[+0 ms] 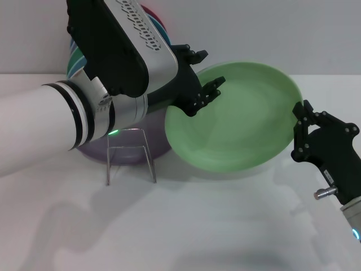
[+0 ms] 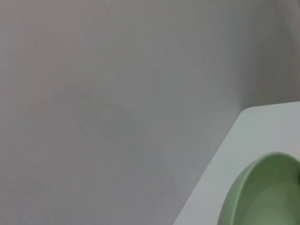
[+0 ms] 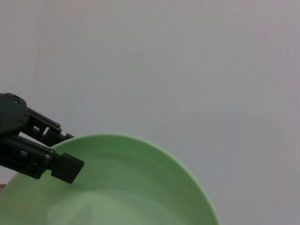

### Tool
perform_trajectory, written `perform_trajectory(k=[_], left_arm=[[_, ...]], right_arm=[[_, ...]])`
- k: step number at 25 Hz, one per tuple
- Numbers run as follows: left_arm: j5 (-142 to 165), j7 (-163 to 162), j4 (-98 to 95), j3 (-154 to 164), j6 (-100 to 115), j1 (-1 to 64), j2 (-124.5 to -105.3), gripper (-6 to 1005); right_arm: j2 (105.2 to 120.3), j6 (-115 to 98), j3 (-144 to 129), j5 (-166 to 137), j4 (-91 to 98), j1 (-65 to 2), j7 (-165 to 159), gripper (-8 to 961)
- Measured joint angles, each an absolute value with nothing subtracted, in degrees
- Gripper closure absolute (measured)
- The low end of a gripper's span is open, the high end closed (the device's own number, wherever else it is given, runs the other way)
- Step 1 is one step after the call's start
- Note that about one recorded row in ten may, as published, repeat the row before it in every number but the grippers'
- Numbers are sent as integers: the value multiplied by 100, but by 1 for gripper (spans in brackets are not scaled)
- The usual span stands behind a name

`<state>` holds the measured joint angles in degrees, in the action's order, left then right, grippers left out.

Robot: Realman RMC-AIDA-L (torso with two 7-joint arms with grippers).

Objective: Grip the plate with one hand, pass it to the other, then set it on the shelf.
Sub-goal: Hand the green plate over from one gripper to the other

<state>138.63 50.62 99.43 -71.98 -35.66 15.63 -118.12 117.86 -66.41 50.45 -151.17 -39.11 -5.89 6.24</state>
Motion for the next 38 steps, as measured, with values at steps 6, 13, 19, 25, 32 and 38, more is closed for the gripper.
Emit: perform_trajectory(k=[6,13,19,25,32,38], left_arm=[[13908,5143,9957,-7185,-3406,1534,-11808,584],[13977,5290,9775,-7118,-3185,1574,-11811,829],[14009,5409,9718,-7031,-3151,1625,-11813,943],[13966,5424,9714,-7009,-3148,1667,-11821,948],[13946,5431,9748,-7025,-3118,1647,-11823,950],[13946,5431,9804,-7013,-3064,1580,-11822,952]], right_arm=[[11786,-6653,5044,-15215,-3932,-573,555,836],[11795,-6657,5046,-15239,-3897,-586,530,829],[11824,-7052,5025,-15510,-3770,-557,508,823],[11901,-7865,4909,-15738,-3403,-564,463,818],[11901,-8477,4892,-15741,-3140,-531,274,710],[11928,-9518,4936,-15508,-2679,-444,-10,465]])
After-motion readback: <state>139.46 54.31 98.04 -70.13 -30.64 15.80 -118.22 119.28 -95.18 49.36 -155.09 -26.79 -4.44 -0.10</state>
